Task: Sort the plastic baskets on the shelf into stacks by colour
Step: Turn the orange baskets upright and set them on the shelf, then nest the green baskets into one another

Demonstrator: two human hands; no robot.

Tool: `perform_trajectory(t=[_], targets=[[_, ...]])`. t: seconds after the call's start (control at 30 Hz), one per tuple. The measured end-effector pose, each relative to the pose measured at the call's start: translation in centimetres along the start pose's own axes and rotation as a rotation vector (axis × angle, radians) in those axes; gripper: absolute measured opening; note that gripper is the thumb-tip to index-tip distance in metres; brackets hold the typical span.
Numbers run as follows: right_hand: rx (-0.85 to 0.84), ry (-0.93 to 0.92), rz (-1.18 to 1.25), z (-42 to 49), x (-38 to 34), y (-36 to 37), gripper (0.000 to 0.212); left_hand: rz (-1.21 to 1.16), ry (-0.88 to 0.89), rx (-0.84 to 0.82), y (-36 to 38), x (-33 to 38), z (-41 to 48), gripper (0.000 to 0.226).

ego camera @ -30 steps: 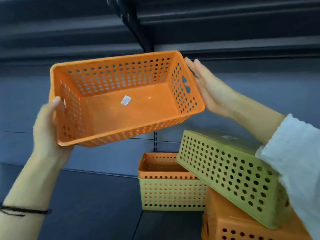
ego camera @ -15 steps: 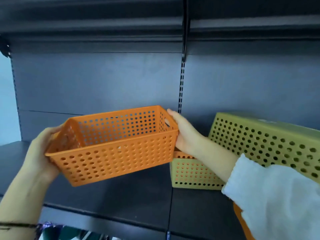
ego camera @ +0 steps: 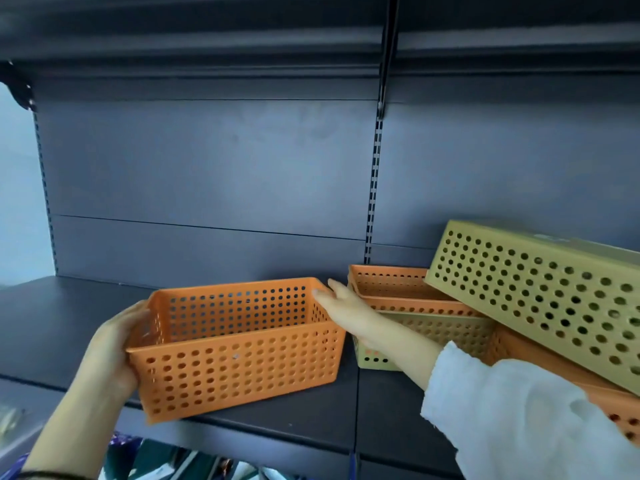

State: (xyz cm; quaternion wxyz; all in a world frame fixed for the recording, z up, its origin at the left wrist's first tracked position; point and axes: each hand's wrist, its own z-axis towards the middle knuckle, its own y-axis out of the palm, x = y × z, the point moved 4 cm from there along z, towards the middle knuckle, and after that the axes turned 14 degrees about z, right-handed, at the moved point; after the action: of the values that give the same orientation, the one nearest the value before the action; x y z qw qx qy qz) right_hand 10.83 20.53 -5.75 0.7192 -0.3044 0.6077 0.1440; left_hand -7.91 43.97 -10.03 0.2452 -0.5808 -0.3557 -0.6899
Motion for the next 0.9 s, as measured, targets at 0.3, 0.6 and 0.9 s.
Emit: perform_trajectory(t=[0.3, 0.6, 0.9], targets=[[0.059, -0.363, -0.201, -3.9, -3.9, -0.9, 0.041, 0.038, 0.042, 0.171, 0.6, 1.3, -1.4, 0.046], [-0.067, -0.48, -0.934, -15.9, -9.7, -11.7, 0.031, 1.192, 0.761, 0.127, 13.0, 7.5, -9.5, 0.047], [0.381, -0.571, -0.929, -23.3, -4.3, -30.1, 0.066, 0.8, 0.562, -0.415, 37.6, 4.6, -13.9, 0.1]])
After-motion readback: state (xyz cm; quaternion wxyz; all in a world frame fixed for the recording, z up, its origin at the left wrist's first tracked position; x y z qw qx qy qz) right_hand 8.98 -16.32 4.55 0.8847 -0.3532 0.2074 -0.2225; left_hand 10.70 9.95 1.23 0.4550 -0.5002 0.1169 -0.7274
